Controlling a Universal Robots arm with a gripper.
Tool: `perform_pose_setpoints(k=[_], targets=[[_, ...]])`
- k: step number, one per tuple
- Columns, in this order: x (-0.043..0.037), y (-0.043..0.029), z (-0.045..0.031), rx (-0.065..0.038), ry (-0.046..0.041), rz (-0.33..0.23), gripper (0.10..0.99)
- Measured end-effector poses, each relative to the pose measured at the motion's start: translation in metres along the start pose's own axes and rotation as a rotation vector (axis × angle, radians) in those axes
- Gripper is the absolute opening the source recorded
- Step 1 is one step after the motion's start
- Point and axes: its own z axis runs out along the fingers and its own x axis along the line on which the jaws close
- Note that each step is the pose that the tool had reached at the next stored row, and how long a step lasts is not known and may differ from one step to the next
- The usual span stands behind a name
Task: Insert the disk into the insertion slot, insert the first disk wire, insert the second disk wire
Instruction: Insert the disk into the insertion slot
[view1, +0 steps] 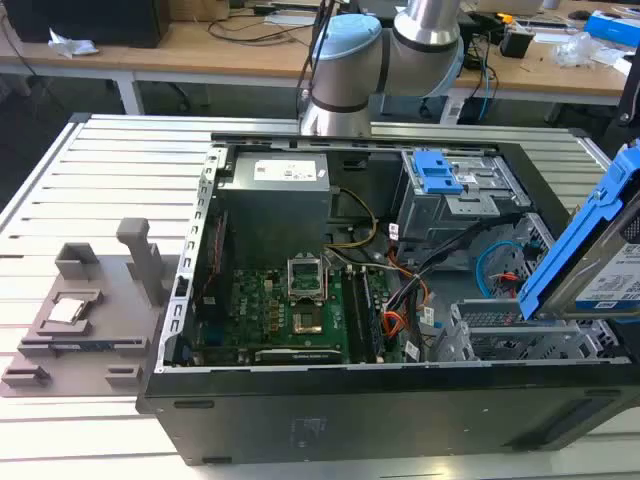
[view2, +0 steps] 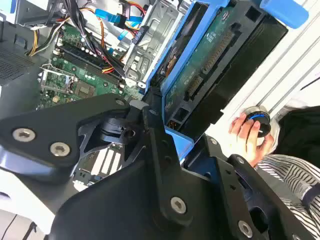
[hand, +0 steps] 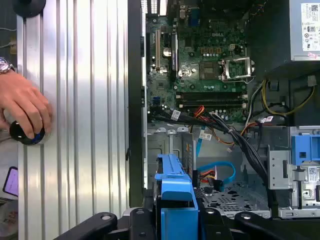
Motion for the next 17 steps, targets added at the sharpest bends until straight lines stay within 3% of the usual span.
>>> perform_pose_setpoints(k=[17], targets=[[0.0002, 0.0115, 0.0181, 0.0, 0.0003, 0.0, 0.365]])
